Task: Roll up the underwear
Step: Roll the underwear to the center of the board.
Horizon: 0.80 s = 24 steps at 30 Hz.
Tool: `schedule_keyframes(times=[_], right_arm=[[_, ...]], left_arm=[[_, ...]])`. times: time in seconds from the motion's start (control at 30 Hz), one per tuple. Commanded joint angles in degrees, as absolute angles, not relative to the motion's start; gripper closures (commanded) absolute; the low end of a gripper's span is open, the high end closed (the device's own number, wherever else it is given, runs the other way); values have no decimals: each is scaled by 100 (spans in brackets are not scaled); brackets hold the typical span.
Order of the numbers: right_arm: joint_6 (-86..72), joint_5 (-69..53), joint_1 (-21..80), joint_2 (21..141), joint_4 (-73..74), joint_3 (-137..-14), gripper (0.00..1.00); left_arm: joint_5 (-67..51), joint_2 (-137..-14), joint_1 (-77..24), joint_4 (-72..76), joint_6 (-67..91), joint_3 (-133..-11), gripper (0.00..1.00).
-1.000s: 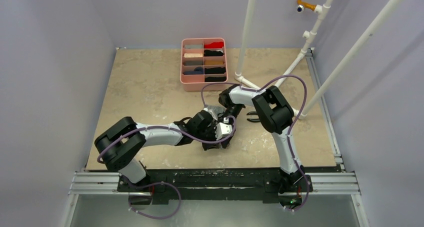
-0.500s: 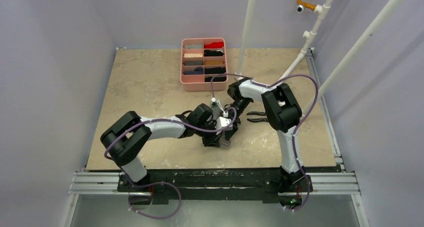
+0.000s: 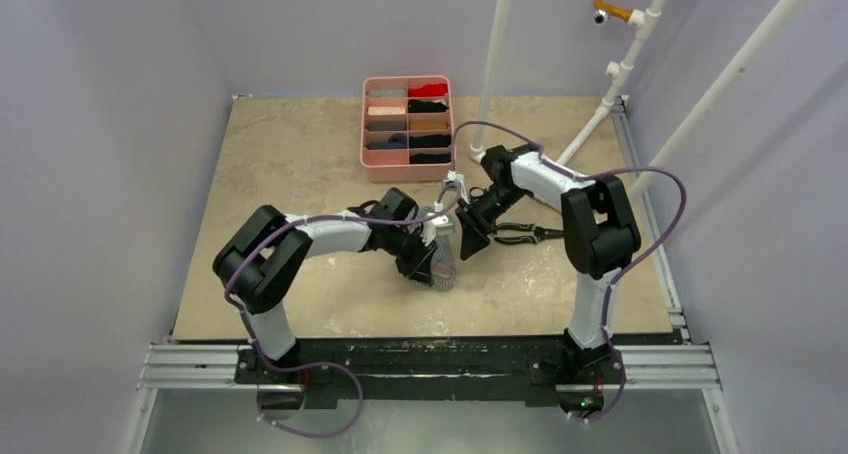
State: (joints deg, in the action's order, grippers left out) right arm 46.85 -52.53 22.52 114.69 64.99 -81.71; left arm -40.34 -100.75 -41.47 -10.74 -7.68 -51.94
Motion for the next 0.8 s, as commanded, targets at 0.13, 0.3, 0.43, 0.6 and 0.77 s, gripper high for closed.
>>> schedule_keyframes(times=[0.13,0.3,0.43,0.6,0.77], right_arm=[[3747,-5081,2325,10345,4750,-7257,57],[3332,-4655,2472,9818,3883,-6826,55],[2982,-4225,2696,9344,3128,-6370,56],[2848,-3127,3432,8779,2332,-5836,55],[2904,-2182,4144,8501,1913,-5591,52]], left_arm=[[-4732,-10454,-3294,-2006,-258,-5617,100],[-5165,-10881,-3012,-2265,-57,-5920,100],[-5528,-11319,-2776,-2405,225,-6136,100],[-5745,-11602,-2575,-2456,418,-6211,100],[-5808,-11732,-2451,-2593,544,-6288,100]])
